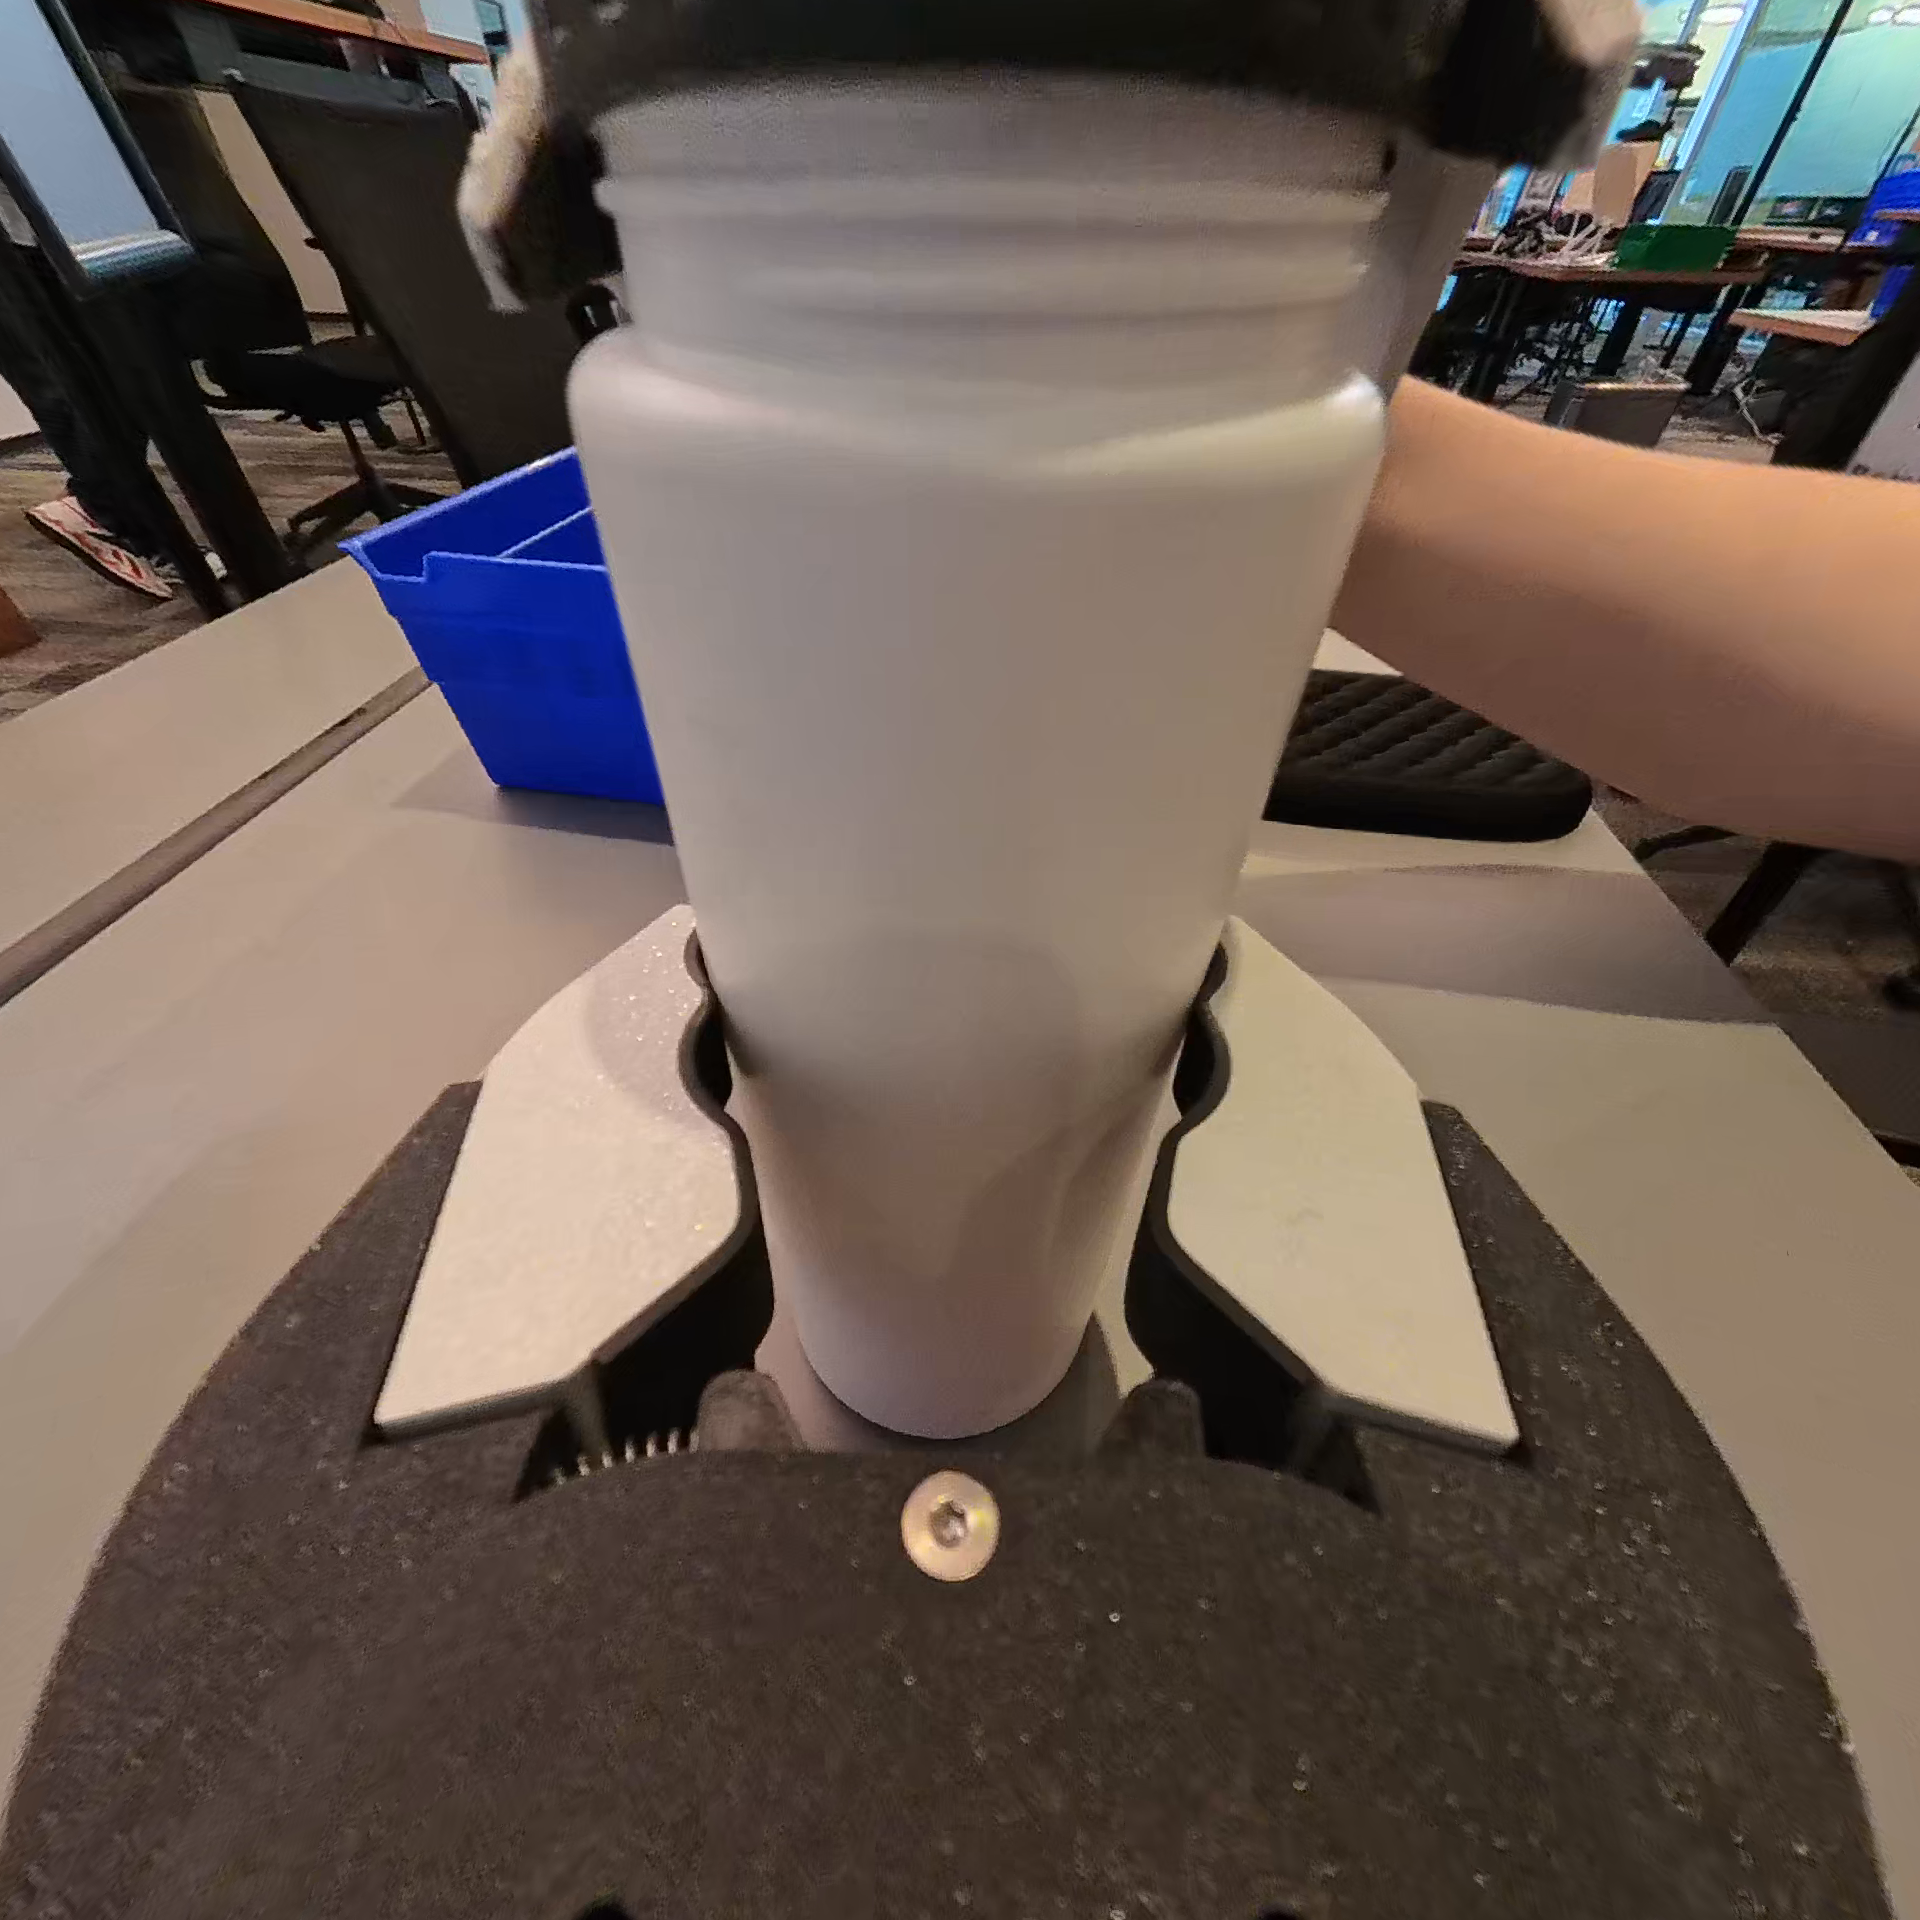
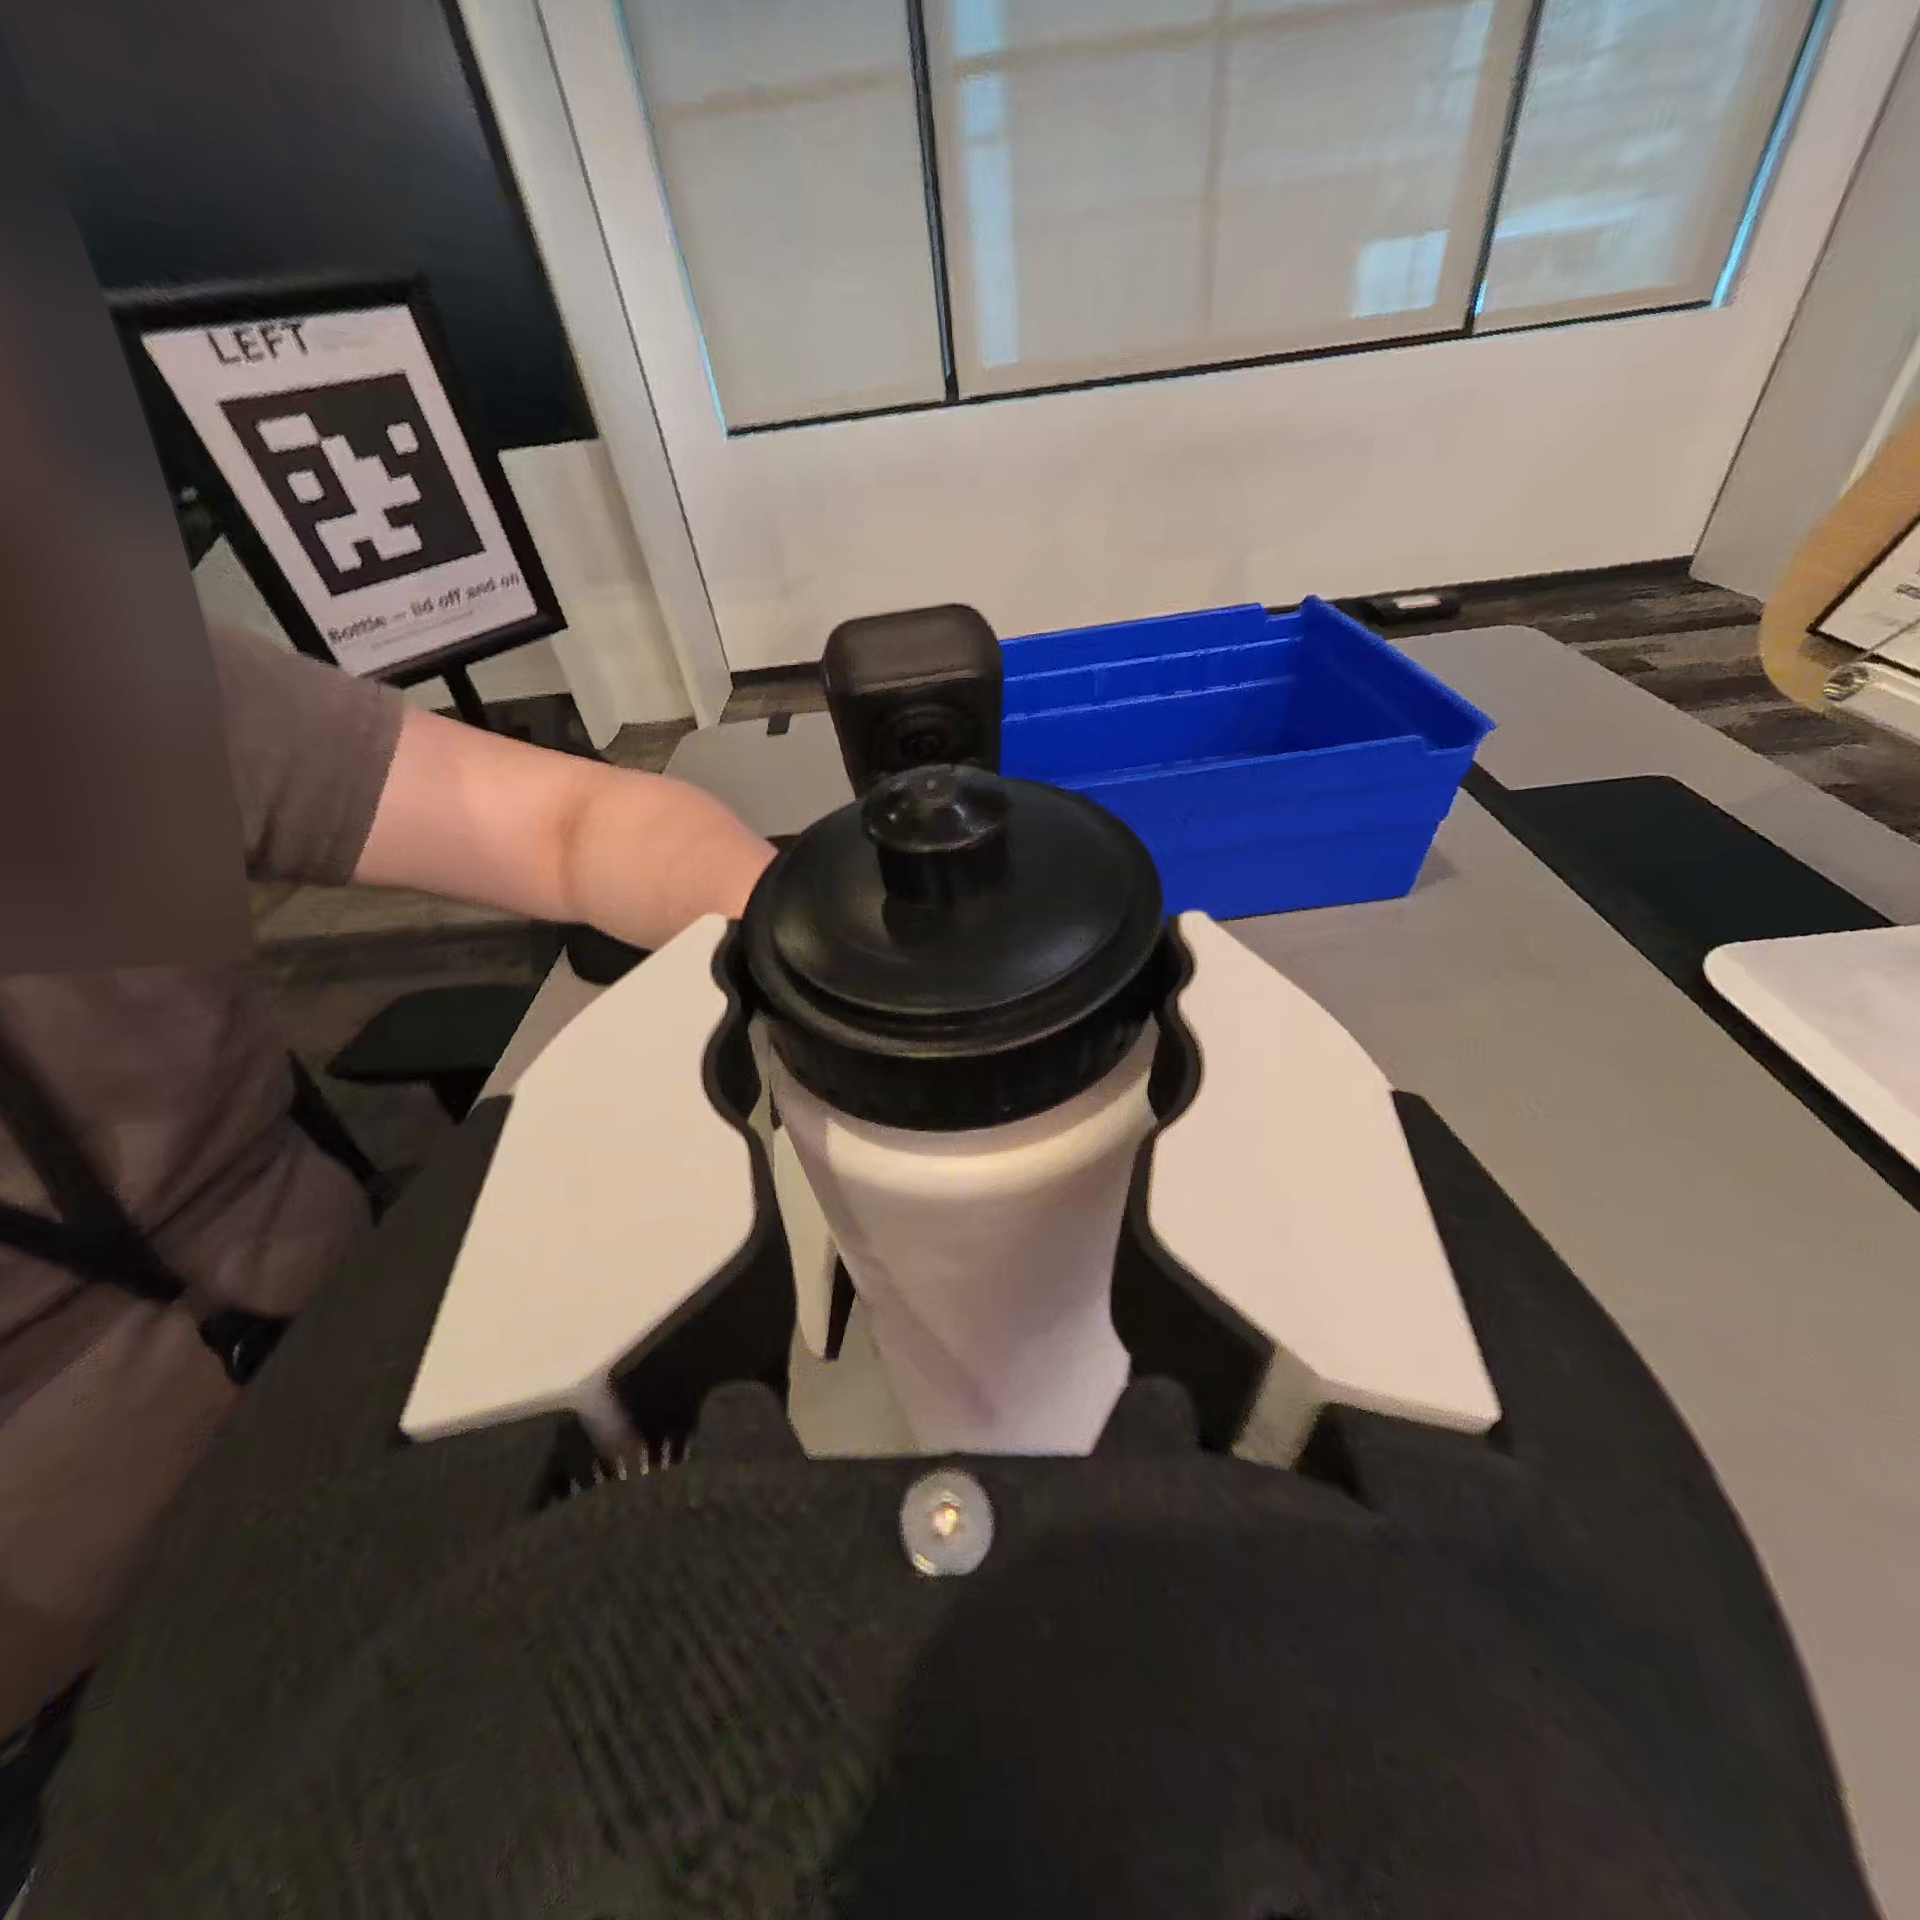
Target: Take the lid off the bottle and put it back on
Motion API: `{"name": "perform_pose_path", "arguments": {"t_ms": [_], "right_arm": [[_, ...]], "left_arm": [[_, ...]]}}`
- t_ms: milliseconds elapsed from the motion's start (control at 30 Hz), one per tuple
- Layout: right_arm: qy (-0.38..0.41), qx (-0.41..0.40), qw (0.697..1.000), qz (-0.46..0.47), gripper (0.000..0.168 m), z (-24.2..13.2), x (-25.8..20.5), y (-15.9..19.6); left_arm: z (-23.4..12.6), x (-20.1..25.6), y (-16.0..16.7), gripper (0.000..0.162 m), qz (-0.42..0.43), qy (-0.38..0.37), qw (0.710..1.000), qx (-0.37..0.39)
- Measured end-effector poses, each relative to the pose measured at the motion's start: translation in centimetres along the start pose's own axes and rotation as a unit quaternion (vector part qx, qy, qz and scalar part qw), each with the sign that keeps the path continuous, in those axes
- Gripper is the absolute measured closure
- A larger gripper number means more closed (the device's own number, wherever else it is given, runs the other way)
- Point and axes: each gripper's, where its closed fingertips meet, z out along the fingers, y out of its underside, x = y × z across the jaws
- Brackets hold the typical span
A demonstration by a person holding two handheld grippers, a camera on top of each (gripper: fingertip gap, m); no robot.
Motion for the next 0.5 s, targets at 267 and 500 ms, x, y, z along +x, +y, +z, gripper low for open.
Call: {"name": "perform_pose_path", "arguments": {"t_ms": [267,500], "right_arm": [[-0.003,-0.034,0.999,-0.007,0.092,0.1,0.3,0.2],[0.099,-0.035,0.994,0.007,0.092,0.0,1.4,0.2]], "left_arm": [[0.0,-0.2,0.0,0.076,-0.008,-0.007,1.0,-0.002],[0.1,-1.2,0.1,0.076,-0.018,-0.065,0.998,-0.012]]}}
